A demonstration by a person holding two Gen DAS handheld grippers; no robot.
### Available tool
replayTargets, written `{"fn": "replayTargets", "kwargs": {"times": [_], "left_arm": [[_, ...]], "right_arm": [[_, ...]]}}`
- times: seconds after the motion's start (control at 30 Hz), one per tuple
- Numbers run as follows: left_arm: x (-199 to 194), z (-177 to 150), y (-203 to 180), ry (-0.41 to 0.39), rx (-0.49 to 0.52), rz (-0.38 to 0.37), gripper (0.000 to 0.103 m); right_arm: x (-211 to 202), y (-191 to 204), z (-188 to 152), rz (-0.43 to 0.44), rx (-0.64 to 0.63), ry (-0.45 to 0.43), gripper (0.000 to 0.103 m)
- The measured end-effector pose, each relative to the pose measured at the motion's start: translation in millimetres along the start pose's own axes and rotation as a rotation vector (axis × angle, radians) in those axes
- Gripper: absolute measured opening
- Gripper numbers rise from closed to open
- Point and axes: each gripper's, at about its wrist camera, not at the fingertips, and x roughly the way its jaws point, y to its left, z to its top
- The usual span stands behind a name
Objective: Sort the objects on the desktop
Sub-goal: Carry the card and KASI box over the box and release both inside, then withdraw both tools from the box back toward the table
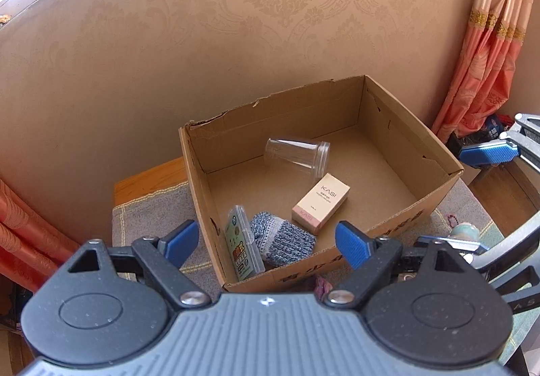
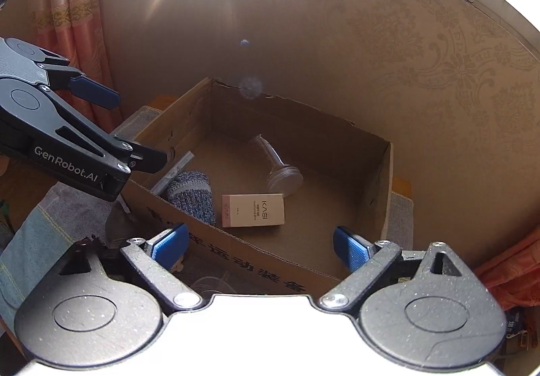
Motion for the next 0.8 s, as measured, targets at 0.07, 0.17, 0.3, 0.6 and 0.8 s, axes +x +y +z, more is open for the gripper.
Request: {"fn": "replayTargets", "kwargs": {"times": [0.07, 0.17, 0.3, 0.6, 0.8], "left_arm": [[-5, -8, -1, 0.01, 0.007, -0.004, 0.088], [-15, -17, -3, 0.01, 0.023, 0.001, 0.088], [-27, -28, -2, 0.011, 0.03, 0.004, 0.088], [-49, -59, 0, 0.007, 0.027, -0.017, 0.092], [-48, -84, -3, 0.033, 0.027, -0.041, 0.092]], "right_arm": [[-5, 1, -4, -0.004, -0.002, -0.001, 0.095], [-16, 6, -8, -0.002, 0.001, -0.007, 0.097], [-34, 11, -17, -0.007, 0.01, -0.016, 0.098], [-67, 22, -44, 0.025, 0.061, -0.032, 0.102], [-75, 30, -71, 0.046, 0.115, -0.03, 0.102]]}}
